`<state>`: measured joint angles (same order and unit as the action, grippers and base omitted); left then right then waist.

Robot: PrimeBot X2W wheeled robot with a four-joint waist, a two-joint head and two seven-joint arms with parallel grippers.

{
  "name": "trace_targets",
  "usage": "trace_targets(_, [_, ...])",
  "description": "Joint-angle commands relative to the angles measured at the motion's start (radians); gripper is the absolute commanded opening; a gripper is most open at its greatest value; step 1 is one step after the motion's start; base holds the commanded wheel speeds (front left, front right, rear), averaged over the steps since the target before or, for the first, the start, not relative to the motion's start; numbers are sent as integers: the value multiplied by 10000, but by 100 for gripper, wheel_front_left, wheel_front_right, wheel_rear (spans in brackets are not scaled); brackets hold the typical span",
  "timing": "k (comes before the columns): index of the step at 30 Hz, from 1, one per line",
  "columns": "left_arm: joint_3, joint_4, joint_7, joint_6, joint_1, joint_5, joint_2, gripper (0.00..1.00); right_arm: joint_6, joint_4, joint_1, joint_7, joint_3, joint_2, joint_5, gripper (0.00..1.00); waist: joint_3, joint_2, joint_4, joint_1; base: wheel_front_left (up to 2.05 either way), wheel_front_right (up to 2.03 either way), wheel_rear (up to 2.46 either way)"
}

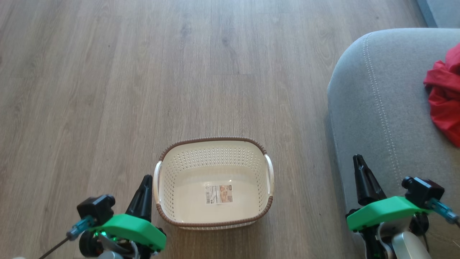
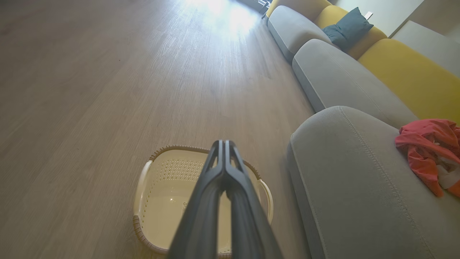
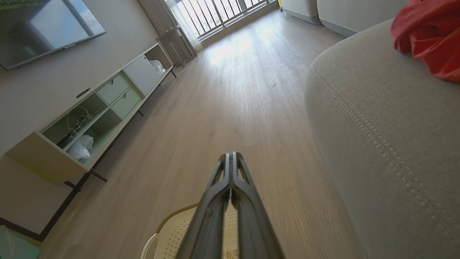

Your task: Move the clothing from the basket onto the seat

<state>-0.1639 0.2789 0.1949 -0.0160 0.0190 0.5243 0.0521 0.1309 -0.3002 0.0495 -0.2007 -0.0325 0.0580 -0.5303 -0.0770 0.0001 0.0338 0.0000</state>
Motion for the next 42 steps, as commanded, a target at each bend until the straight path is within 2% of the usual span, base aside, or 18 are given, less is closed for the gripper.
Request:
trace_targets(1, [155, -272, -22, -68, 435, 261, 92, 0, 0, 344, 358, 33, 53, 107, -275, 0, 9, -1, -4, 0, 0, 0, 0])
trace_targets(42, [1035, -323, -1124, -517, 603, 4836, 198, 0, -1, 444, 435, 1173, 451, 166, -4801, 0, 311, -1, -143, 0, 0, 0, 0])
